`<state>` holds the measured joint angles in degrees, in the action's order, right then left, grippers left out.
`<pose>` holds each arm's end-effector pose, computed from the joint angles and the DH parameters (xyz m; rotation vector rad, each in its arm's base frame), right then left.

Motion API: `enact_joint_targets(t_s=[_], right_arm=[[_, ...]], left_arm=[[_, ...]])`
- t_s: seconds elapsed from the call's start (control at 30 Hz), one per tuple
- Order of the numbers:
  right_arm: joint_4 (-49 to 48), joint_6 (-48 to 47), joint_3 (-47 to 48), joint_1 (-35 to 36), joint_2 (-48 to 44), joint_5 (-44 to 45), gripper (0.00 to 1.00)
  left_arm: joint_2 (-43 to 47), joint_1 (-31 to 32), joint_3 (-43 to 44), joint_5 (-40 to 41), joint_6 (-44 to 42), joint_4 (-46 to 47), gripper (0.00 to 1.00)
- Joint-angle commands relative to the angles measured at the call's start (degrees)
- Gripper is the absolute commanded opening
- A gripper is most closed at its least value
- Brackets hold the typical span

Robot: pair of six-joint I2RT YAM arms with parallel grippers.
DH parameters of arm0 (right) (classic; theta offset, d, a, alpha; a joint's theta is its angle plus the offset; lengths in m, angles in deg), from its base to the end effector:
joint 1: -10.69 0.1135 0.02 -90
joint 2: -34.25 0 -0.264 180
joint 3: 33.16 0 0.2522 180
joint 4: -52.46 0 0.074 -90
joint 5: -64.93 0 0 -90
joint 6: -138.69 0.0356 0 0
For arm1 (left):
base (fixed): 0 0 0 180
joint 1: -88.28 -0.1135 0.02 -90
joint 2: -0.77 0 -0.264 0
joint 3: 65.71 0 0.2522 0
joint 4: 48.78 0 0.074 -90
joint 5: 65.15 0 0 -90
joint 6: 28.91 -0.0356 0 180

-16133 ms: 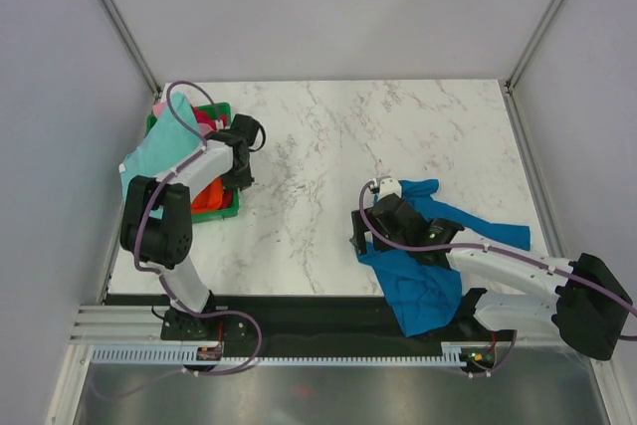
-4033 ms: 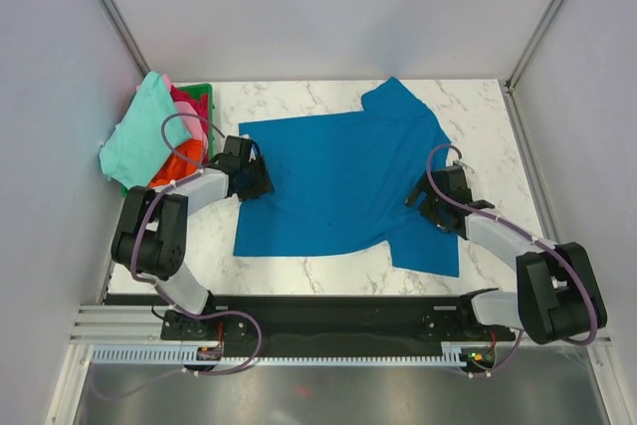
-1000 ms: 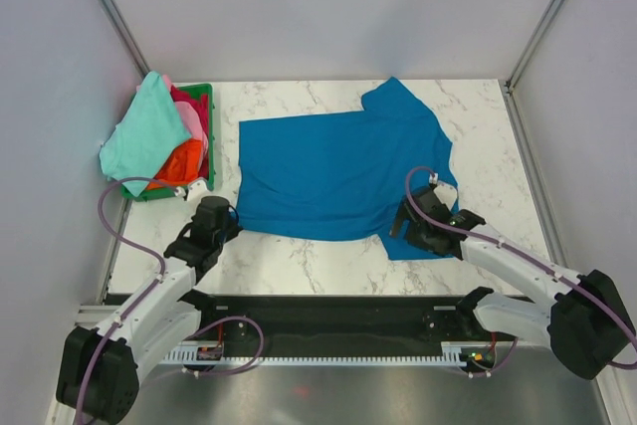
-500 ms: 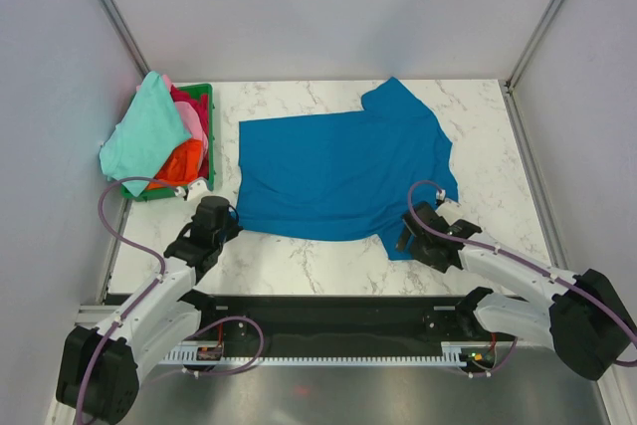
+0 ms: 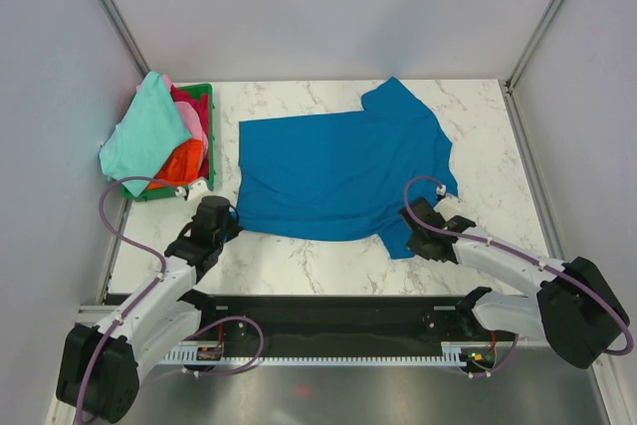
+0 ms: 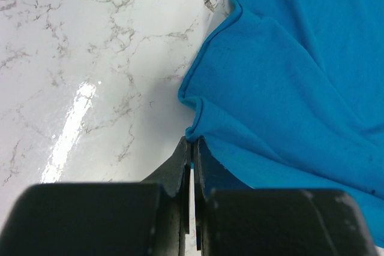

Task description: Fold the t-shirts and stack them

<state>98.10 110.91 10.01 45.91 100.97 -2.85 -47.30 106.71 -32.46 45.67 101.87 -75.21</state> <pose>0.1588 0.0956 0.1553 0.7022 2.5208 0.0221 0.1634 -0.0411 0.1747 -0.6146 2.1527 -0.1430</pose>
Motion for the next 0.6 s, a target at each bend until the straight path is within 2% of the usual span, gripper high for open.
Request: enact_joint_targets(t_s=[0.0,0.13,0.23,0.27,0.4,0.57], right_arm=[[-1.0,-0.4,-1.3,-0.2,0.3,0.0,0.0],[1.5,-0.1,-1.6,-0.2,-4.7,-0.3,0.0],[8.3,0.6,1.8,-0.2,-14.1,0.8,0.0],[10.3,0.6,3.1,-0.2,-18.7,1.9,0.0],[22.0,0.6,9.7,-0.2,-25.7,4.4,0.0],[26.4,0.5,12.9,-0.2,-30.3,2.7,0.0]], left_arm=[[-0.3,-0.3,1.7,1.2,-2.0,2.4,0.02],[-0.3,-0.2,1.6,0.6,-2.2,2.5,0.02],[0.2,-0.3,2.1,-2.8,-3.6,2.7,0.02],[0.6,-0.3,2.5,-4.3,-4.1,0.9,0.02],[3.9,-0.2,5.1,-12.5,-0.7,-6.1,0.02],[7.9,-0.2,8.9,-18.2,1.4,-14.7,0.02]])
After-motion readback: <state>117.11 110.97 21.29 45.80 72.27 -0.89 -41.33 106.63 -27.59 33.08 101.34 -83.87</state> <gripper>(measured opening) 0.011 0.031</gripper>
